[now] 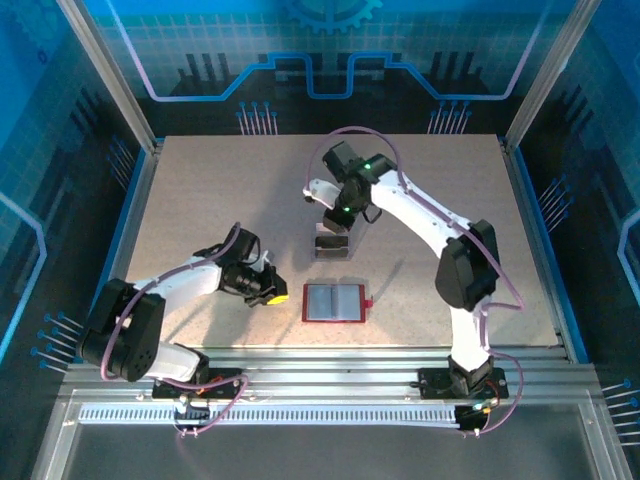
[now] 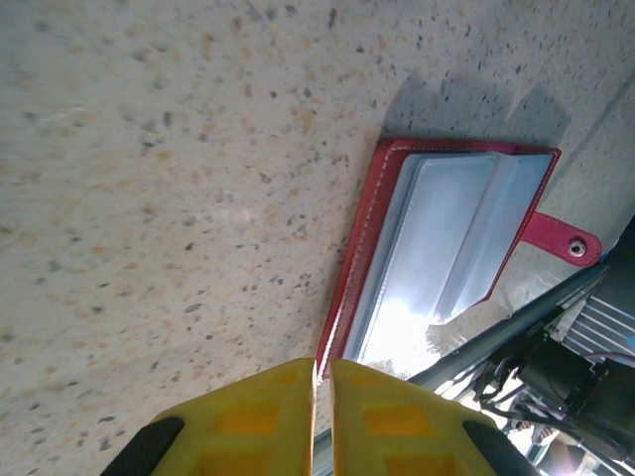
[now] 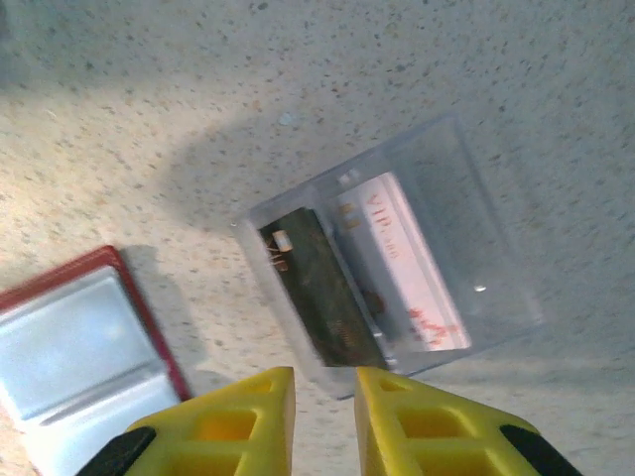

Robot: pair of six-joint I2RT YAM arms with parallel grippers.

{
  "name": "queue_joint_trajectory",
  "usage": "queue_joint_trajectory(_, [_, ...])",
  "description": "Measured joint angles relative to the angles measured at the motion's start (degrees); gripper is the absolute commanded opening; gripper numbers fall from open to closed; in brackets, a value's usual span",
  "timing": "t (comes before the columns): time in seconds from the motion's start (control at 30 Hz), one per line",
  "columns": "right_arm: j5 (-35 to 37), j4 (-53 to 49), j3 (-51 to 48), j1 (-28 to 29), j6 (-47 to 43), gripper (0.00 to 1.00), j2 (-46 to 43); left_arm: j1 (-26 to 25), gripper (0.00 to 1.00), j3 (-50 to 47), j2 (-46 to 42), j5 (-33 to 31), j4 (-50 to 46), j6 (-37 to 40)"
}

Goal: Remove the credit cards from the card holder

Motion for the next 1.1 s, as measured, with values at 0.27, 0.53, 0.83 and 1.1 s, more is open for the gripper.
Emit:
queue_joint_trajectory(0.27, [-3.5,14.7,-24.5,3.0,22.9,0.12,-14.5,-4.8,0.11,3.5,5.1,0.6,2.2,-0.2])
queue_joint_trajectory(0.53, [-7.6,30.6,-43.0,4.9,48.7,0.11,-25.1,-7.6,0.06,4.6,10.0,0.7,4.0,-1.3])
queue_joint_trajectory(0.83, [-13.8,38.7,-48.0,7.3,63.0,0.11,-23.6,-7.9,0.05,4.7,12.4,2.0,6.9,-1.7])
queue_joint_trajectory(1.1, [-15.0,41.3,-48.0,10.4,67.8,0.11,-17.2,-7.9,0.03,4.7,13.7,2.6,7.5,-1.7])
